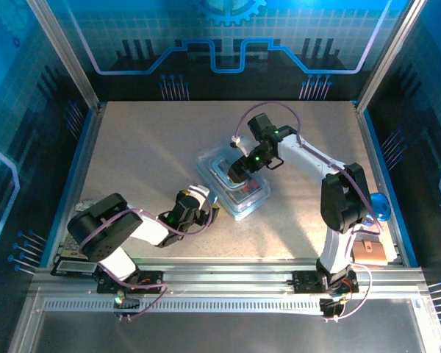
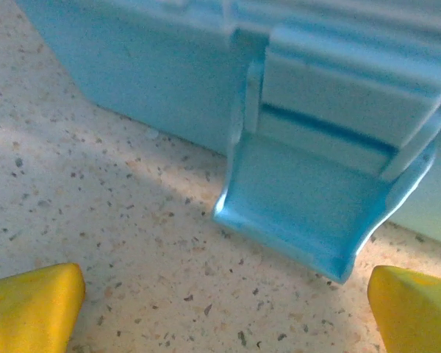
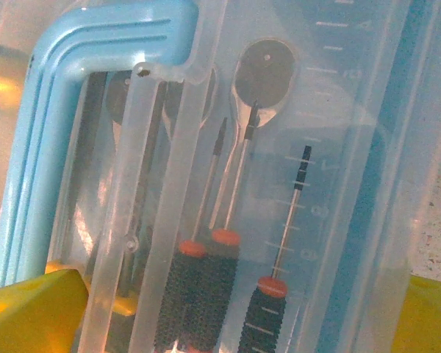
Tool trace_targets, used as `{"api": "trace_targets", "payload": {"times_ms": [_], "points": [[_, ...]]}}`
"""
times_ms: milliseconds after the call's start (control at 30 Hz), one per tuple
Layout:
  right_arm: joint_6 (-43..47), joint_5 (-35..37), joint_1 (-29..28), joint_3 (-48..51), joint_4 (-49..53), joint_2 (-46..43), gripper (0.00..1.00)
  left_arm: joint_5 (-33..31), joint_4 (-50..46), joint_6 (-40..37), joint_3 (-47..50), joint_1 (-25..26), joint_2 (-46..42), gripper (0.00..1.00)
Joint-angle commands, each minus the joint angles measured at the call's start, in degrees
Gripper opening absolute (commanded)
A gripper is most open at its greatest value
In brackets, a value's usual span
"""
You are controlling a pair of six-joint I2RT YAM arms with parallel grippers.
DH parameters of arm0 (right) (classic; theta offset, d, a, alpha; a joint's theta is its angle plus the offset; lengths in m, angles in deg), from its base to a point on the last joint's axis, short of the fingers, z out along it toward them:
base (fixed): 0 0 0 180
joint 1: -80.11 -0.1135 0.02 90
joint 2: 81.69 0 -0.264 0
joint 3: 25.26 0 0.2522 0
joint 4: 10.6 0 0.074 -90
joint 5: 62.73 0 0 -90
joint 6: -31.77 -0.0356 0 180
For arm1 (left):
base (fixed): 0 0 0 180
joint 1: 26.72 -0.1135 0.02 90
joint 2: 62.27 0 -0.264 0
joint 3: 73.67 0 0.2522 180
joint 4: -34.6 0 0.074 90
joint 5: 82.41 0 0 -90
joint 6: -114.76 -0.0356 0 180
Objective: Pack the tool kit
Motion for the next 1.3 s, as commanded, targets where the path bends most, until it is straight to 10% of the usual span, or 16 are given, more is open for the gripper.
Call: {"api": "trace_targets", "payload": {"times_ms": [0,1267], "points": [[2.1,2.0,0.3,2.8,8.3,2.2,1.00,0.3,3.1,-1.1,-1.2,-0.3,3.1,0.99],[2.3,1.3,0.5,3.4,8.1,2.7,1.00,-7.5,-12.1,3.7,-3.9,-2.7,-8.7,0.99]]}}
